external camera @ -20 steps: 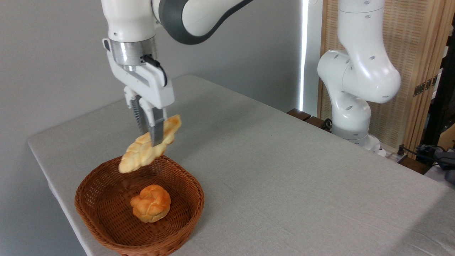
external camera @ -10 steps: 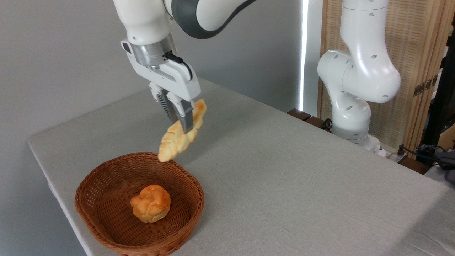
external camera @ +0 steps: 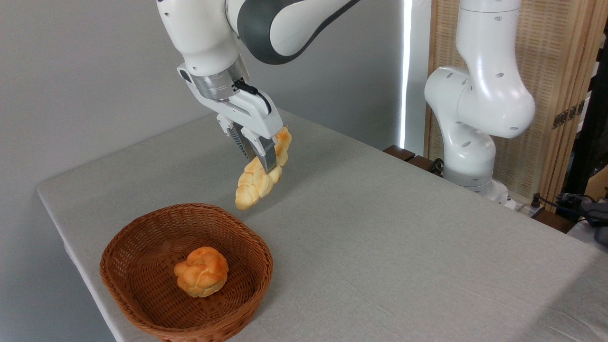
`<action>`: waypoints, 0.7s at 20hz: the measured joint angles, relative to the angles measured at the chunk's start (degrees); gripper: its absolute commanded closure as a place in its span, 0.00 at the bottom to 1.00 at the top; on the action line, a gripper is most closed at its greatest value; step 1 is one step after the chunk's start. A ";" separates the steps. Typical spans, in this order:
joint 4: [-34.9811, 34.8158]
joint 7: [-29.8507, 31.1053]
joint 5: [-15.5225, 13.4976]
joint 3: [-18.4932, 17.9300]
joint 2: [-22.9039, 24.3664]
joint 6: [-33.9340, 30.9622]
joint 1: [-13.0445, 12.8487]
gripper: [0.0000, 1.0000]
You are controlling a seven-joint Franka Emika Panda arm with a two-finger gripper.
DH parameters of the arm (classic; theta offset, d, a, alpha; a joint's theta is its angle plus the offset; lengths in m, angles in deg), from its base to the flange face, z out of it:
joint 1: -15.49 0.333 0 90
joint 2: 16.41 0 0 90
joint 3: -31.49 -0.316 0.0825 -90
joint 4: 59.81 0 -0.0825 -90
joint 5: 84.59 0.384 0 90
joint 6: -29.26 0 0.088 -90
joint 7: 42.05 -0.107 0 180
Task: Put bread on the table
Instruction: 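Carry the bread roll away from the basket over the table, then lower the bread roll onto the table and open the gripper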
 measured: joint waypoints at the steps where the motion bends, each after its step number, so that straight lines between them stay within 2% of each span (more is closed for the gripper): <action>1: -0.08 0.00 0.00 0.01 0.00 0.00 -0.06 0.29; 2: -0.17 0.00 0.00 0.01 -0.03 0.00 -0.17 0.18; 3: -0.21 0.00 0.00 0.01 -0.07 0.00 -0.22 0.00; 14: -0.49 0.00 0.00 0.01 -0.47 0.04 -0.44 0.00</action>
